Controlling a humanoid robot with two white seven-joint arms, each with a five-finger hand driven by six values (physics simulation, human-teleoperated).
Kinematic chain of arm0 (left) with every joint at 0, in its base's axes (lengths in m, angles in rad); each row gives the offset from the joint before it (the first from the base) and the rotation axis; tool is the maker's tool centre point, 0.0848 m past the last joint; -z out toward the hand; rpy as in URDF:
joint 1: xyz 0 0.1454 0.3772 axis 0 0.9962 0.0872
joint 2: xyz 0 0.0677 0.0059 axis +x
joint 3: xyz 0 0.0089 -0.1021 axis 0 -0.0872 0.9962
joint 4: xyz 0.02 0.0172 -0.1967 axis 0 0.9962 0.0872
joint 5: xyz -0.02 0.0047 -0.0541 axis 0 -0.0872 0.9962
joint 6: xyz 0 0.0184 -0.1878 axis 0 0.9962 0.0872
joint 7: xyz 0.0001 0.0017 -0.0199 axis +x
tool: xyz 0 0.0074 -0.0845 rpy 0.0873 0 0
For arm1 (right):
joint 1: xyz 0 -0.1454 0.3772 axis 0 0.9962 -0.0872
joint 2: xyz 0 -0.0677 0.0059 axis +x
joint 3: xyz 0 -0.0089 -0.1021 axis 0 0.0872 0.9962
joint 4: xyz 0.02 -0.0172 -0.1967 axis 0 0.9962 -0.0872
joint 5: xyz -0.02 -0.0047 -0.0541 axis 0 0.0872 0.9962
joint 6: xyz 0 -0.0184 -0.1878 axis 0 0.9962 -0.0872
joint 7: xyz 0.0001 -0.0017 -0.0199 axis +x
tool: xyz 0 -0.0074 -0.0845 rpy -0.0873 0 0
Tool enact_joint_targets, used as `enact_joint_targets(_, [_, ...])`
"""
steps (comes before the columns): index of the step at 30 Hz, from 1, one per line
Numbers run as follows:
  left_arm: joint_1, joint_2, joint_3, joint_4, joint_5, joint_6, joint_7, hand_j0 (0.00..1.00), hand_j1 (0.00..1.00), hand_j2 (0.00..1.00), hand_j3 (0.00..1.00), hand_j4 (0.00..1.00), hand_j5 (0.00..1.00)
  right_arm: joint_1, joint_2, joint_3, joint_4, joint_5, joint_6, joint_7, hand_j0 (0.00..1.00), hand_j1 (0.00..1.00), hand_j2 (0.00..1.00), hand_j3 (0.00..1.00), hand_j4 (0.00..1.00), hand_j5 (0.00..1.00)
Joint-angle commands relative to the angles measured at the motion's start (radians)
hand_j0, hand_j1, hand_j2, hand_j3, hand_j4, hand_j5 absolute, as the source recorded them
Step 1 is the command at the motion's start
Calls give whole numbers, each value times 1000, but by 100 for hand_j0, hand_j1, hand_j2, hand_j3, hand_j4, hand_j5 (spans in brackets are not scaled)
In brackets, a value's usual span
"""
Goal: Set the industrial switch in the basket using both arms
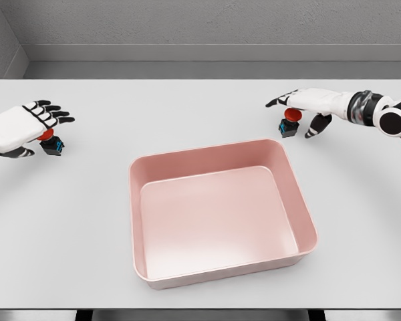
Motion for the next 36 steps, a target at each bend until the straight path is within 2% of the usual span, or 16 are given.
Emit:
enact_joint_targets(1, [0, -2, 1, 14, 5, 0, 1, 100, 100, 100, 100, 100, 100, 0, 0, 0, 0, -4, 0, 1, 90, 90, 90, 90, 90, 90])
enact_joint_targets(5, [-2, -5, 2, 42, 3, 0, 1, 100, 100, 100, 100, 100, 100, 0, 0, 0, 0, -4, -3, 4, 78, 78, 78, 78, 78, 78])
enact_joint_targets(11, [-17, -59, 1, 78, 2, 0, -1, 100, 100, 100, 100, 100, 100, 0, 0, -1, 2, -4, -3, 4, 71, 71, 71, 71, 71, 71])
enact_joint_targets(17, [-17, -62, -15, 86, 5, 0, 1, 100, 100, 100, 100, 100, 100, 2, 1, -1, 19, -2, -9, 2, 64, 64, 64, 64, 64, 64])
enact_joint_targets(20, [-15, -57, -15, 88, 5, 0, 1, 78, 78, 78, 78, 78, 78, 2, 1, -1, 20, -4, -11, 2, 56, 56, 56, 56, 56, 56])
enact_joint_targets(25, [-15, -57, -15, 101, 5, 0, 1, 71, 71, 71, 71, 71, 71, 3, 1, -1, 22, -2, -11, 2, 46, 46, 46, 46, 46, 46])
enact_joint_targets(28, [-15, -59, -15, 101, 5, 0, -1, 67, 67, 67, 67, 67, 67, 2, 1, -3, 20, -2, -11, 2, 43, 43, 43, 43, 43, 43])
enact_joint_targets(29, [-15, -59, -15, 101, 5, 0, -1, 63, 63, 63, 63, 63, 63, 2, 1, -3, 19, -2, -11, 2, 43, 43, 43, 43, 43, 43])
enact_joint_targets(32, [-15, -59, -15, 100, 8, 0, -1, 61, 61, 61, 61, 61, 61, 0, -5, -6, 14, -4, -44, 2, 42, 42, 42, 42, 42, 42])
enact_joint_targets(33, [-15, -57, -15, 100, 8, 0, -1, 55, 55, 55, 55, 55, 55, 0, -6, -6, 9, -4, -46, 2, 42, 42, 42, 42, 42, 42])
enact_joint_targets(35, [-14, -56, -15, 95, 10, 0, 1, 54, 54, 54, 54, 54, 54, -3, -12, -9, 9, -5, -72, 4, 42, 42, 42, 42, 42, 42])
enact_joint_targets(36, [-14, -54, -15, 91, 13, 0, 1, 49, 49, 49, 49, 49, 49, -3, -14, -9, 6, -5, -77, 5, 42, 42, 42, 42, 42, 42])
